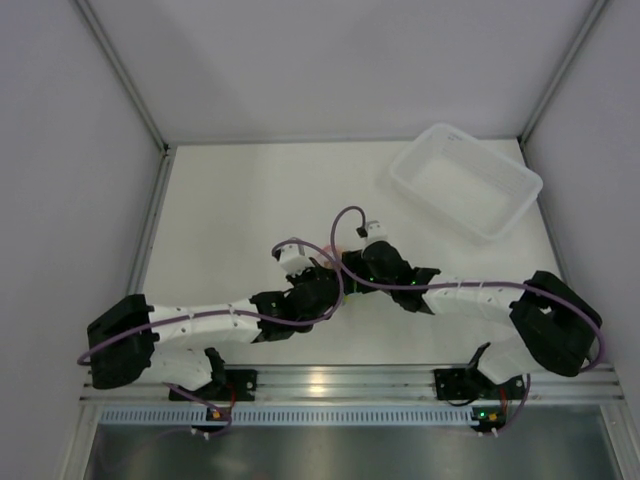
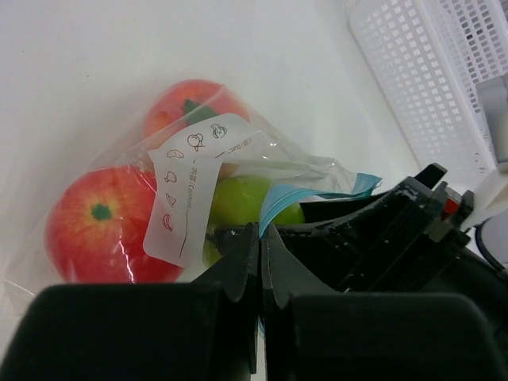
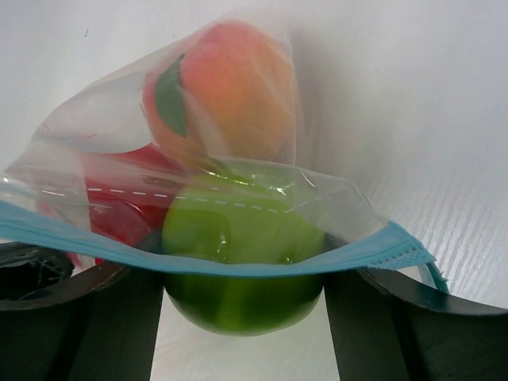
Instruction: Open the zip-top bag and remove the fake food
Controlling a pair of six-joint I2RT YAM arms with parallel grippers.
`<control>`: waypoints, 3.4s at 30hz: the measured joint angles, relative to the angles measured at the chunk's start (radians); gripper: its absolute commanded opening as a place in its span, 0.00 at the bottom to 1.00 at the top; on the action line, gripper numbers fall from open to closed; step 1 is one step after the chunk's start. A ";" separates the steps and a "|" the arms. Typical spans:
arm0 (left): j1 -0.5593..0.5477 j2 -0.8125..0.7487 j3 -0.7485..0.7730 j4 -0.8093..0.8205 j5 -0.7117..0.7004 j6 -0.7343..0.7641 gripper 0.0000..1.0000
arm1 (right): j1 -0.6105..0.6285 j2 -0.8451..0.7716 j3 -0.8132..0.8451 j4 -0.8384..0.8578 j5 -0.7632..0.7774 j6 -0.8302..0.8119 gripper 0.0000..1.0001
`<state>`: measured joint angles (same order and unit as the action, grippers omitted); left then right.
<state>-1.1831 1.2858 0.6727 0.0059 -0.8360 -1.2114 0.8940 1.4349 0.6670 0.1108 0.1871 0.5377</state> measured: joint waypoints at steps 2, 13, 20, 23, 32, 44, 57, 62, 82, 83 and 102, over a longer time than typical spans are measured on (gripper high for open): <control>0.000 0.009 0.000 0.000 -0.003 -0.002 0.00 | 0.000 -0.019 0.000 -0.007 0.001 -0.006 0.41; 0.000 0.035 0.000 0.000 -0.011 -0.008 0.00 | 0.000 -0.154 0.001 -0.098 0.026 -0.040 0.41; 0.000 0.050 0.000 0.000 -0.018 -0.010 0.00 | 0.000 -0.290 0.003 -0.194 0.031 -0.082 0.40; 0.000 0.050 -0.001 0.000 -0.025 -0.012 0.00 | 0.000 -0.369 0.012 -0.246 0.035 -0.107 0.40; 0.001 0.048 -0.029 0.000 -0.045 -0.017 0.00 | -0.182 -0.520 0.144 -0.385 0.061 -0.239 0.40; 0.001 -0.026 -0.036 0.000 -0.043 0.032 0.00 | -0.763 -0.283 0.245 -0.341 0.035 -0.239 0.41; 0.012 -0.065 0.003 -0.010 0.047 0.251 0.00 | -0.815 0.347 0.708 -0.251 0.145 -0.236 0.44; 0.022 -0.127 0.023 -0.010 0.075 0.327 0.00 | -0.825 0.533 0.863 -0.289 0.117 -0.257 0.67; 0.069 -0.226 0.018 -0.010 0.097 0.376 0.00 | -0.846 0.019 0.508 -0.047 -0.283 -0.017 0.86; 0.070 -0.223 0.018 -0.011 0.097 0.373 0.00 | -0.849 -0.038 0.446 0.016 -0.349 0.023 0.84; 0.076 -0.079 0.121 -0.013 0.137 0.285 0.00 | -0.310 -0.673 -0.174 0.010 -0.263 0.218 0.39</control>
<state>-1.1069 1.2064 0.7933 -0.0074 -0.6987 -0.9268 0.5838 0.7620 0.4931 0.1204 -0.0761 0.7555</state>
